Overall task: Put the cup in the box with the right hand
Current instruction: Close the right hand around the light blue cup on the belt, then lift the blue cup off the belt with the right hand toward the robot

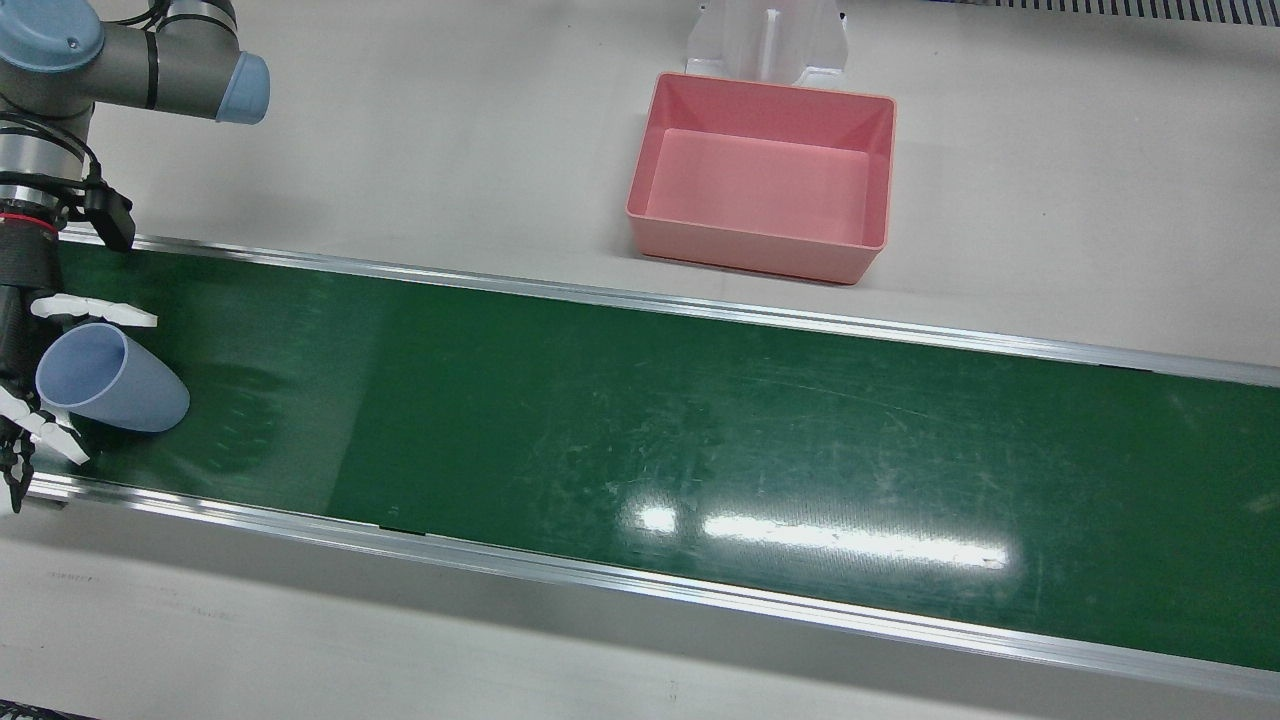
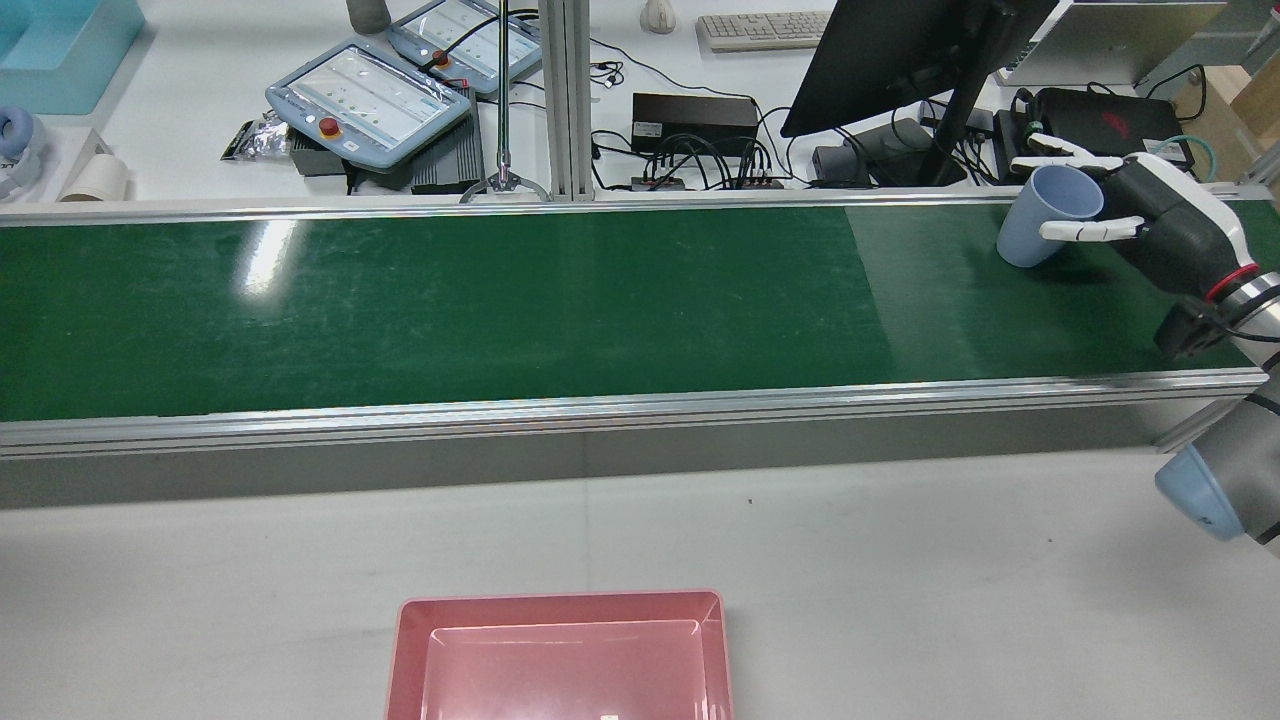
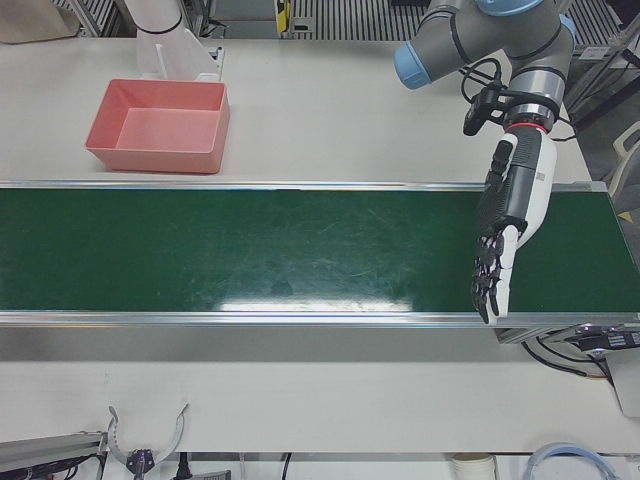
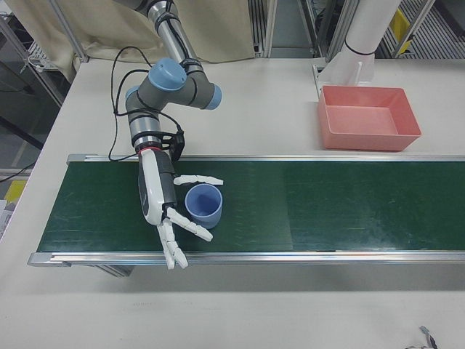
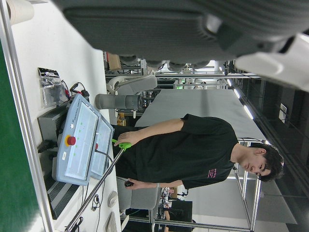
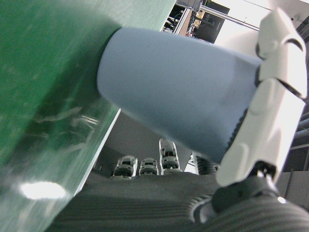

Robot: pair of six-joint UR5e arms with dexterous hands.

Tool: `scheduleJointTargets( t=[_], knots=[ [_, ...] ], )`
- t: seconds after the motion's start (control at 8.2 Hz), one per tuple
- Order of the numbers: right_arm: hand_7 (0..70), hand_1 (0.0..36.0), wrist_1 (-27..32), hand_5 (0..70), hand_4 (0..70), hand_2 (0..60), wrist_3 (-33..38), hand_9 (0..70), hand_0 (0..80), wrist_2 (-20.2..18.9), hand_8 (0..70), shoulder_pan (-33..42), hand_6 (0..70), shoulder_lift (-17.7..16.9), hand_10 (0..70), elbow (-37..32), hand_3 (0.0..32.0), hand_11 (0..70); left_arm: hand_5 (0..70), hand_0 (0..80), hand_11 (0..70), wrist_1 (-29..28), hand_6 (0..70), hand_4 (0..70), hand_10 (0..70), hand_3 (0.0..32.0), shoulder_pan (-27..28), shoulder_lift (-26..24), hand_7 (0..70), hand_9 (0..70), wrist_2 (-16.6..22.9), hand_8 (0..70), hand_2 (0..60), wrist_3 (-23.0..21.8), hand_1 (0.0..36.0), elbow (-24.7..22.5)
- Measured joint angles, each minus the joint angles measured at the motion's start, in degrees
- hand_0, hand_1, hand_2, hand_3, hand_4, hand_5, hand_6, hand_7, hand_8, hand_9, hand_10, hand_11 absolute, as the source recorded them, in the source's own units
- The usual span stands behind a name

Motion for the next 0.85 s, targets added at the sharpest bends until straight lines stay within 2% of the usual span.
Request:
scheduleJointTargets(
  t=[0.12, 0.24, 0.37, 0.49, 0.61, 0.85],
  knots=[
    [70.0, 17.2, 0.2, 10.5, 35.6, 58.6, 0.2, 70.0, 34.6, 0.1, 53.2, 0.0, 35.4, 0.0, 37.6, 0.0, 0.0, 53.2, 0.0, 0.0, 0.0, 0.0, 0.0, 0.0, 0.0, 0.0, 0.0, 0.0, 0.0, 0.0, 0.0, 0.0, 0.0, 0.0, 0.0, 0.0],
    [70.0, 30.2, 0.3, 15.5, 44.3, 60.0, 0.4, 70.0, 36.7, 0.5, 66.4, 0.1, 43.0, 0.0, 52.1, 0.0, 0.0, 70.0, 0.0, 0.0, 0.0, 0.0, 0.0, 0.0, 0.0, 0.0, 0.0, 0.0, 0.0, 0.0, 0.0, 0.0, 0.0, 0.0, 0.0, 0.1],
    [70.0, 34.1, 0.4, 18.0, 45.3, 60.0, 1.0, 70.0, 44.6, 1.8, 70.0, 0.3, 45.0, -0.1, 57.4, 0.1, 0.0, 70.0, 0.0, 0.0, 0.0, 0.0, 0.0, 0.0, 0.0, 0.0, 0.0, 0.0, 0.0, 0.0, 0.0, 0.0, 0.0, 0.0, 0.0, 0.1],
    [70.0, 36.0, 0.5, 21.7, 45.3, 60.0, 2.0, 70.0, 48.7, 3.1, 70.0, 0.5, 47.9, -0.2, 64.4, 0.3, 0.0, 70.0, 0.0, 0.0, 0.0, 0.0, 0.0, 0.0, 0.0, 0.0, 0.0, 0.0, 0.0, 0.0, 0.0, 0.0, 0.0, 0.0, 0.0, 0.1],
    [70.0, 36.0, 0.5, 25.5, 50.5, 60.0, 2.9, 70.0, 55.8, 3.9, 70.0, 0.8, 50.5, -0.2, 68.5, 1.2, 0.0, 70.0, 0.0, 0.0, 0.0, 0.0, 0.0, 0.0, 0.0, 0.0, 0.0, 0.0, 0.0, 0.0, 0.0, 0.0, 0.0, 0.0, 0.0, 0.0],
    [70.0, 36.0, -0.1, 22.9, 43.3, 60.0, 3.6, 70.0, 52.2, 4.4, 70.0, 0.9, 48.2, -0.2, 61.7, 7.2, 0.0, 70.0, 0.0, 0.0, 0.0, 0.0, 0.0, 0.0, 0.0, 0.0, 0.0, 0.0, 0.0, 0.0, 0.0, 0.0, 0.0, 0.0, 0.0, 0.0]
  ],
)
